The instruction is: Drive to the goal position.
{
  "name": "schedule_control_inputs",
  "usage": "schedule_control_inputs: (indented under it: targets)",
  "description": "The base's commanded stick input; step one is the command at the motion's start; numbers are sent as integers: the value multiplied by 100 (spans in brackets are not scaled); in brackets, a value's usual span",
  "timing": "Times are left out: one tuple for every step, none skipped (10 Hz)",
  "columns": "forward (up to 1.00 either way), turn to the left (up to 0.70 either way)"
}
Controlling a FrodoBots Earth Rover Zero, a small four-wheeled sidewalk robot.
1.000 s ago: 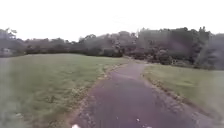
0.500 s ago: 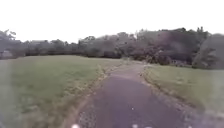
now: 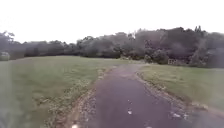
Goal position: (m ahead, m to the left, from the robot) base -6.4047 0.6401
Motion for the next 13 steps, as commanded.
schedule_control_inputs:
  targets:
    - [-61, 0]
    - [-62, 0]
    - [-62, 0]
    - [-62, 0]
    - [-61, 0]
    - [-61, 0]
    - [-61, 0]
    - [-61, 0]
    - [-62, 0]
    - [-61, 0]
    - [-62, 0]
    - [-61, 0]
    - [-61, 0]
